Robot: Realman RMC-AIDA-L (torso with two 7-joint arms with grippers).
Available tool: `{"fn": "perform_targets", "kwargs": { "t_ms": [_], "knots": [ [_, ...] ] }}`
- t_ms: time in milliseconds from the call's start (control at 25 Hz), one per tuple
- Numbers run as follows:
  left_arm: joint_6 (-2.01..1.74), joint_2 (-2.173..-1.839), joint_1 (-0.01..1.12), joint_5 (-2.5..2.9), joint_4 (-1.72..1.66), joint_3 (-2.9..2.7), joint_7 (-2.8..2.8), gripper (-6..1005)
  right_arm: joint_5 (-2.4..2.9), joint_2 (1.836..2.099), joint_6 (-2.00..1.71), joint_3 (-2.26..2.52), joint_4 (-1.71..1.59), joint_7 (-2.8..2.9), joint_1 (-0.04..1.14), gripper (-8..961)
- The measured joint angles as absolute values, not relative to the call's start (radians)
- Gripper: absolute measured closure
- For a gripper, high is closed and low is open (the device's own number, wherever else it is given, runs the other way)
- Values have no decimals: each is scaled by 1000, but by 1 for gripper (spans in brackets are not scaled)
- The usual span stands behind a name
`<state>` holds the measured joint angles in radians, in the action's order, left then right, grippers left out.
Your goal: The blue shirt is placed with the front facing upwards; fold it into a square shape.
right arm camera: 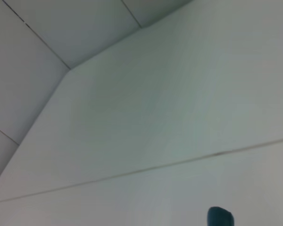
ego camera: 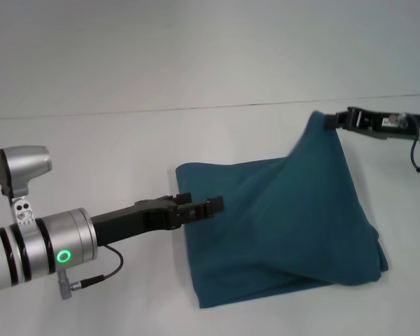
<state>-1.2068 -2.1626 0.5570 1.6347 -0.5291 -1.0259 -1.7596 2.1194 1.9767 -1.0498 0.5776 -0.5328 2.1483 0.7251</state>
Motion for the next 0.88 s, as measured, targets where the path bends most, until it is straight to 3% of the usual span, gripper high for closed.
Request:
{"fn": "perform_targets", "kwargs": {
  "t_ms": [400,880],
  "knots": [
    [-1207,-2164,554,1631,-524,-1025,-1763,39,2128,1957,-1041,583,-533,2159,754,950],
    [-1211,-2164,553,1630,-513,-1025,-1774,40,2188,1986,-883,593,-477,2132,746,900]
  ]
}}
